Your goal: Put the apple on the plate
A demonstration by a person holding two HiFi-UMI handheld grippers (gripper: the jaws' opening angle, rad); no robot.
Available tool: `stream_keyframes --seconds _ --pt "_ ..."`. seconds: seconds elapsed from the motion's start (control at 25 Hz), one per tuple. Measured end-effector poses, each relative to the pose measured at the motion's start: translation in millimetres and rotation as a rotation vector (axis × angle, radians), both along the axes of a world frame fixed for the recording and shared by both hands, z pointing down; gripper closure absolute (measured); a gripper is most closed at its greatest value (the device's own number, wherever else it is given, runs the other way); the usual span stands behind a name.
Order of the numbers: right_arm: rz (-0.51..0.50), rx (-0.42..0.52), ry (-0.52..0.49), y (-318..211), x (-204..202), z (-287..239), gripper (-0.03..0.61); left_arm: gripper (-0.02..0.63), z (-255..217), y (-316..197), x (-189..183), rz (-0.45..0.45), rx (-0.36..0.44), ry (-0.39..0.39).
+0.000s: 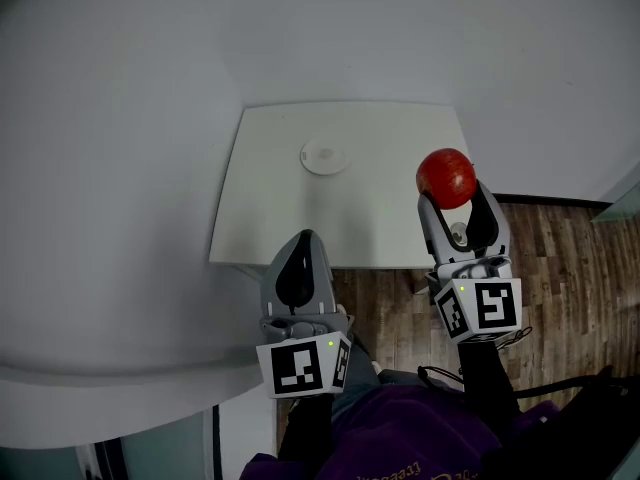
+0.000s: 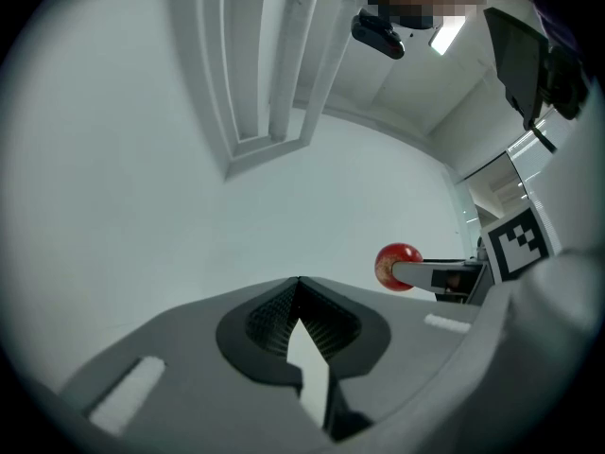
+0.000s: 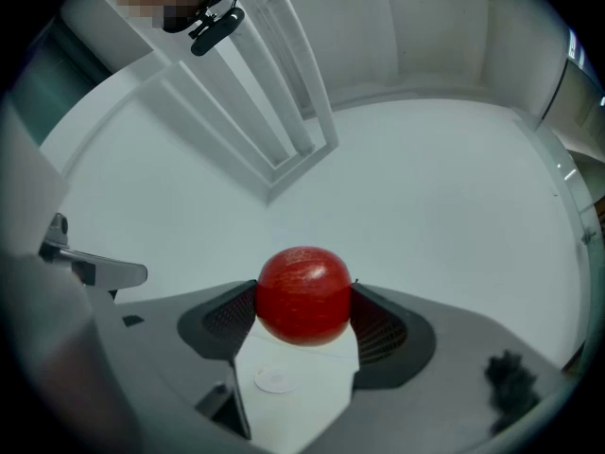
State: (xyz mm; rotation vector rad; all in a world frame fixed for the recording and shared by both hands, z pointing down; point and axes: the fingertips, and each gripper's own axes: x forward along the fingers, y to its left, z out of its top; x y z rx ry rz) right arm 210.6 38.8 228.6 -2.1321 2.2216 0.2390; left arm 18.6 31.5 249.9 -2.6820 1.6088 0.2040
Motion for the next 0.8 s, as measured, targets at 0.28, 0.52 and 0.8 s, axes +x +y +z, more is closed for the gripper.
stream_keyframes --seconds 0.28,0.52,0.8 --pt "0.003 -0.038 -0.008 -74.9 -9.5 14.5 0.249 0.607 10.3 -75.7 -9.7 0.002 -0.034 -0.002" --pt "-0.009 -0.028 0.0 -66.5 -14.1 5.5 0.249 0.607 0.4 -67.8 -10.8 -0.002 -0.013 0.0" --pt "-0.006 -0.077 -0.009 -141.3 -26.0 25.2 0.249 0.607 12.4 -140.6 -19.8 0.007 -0.052 -0.005"
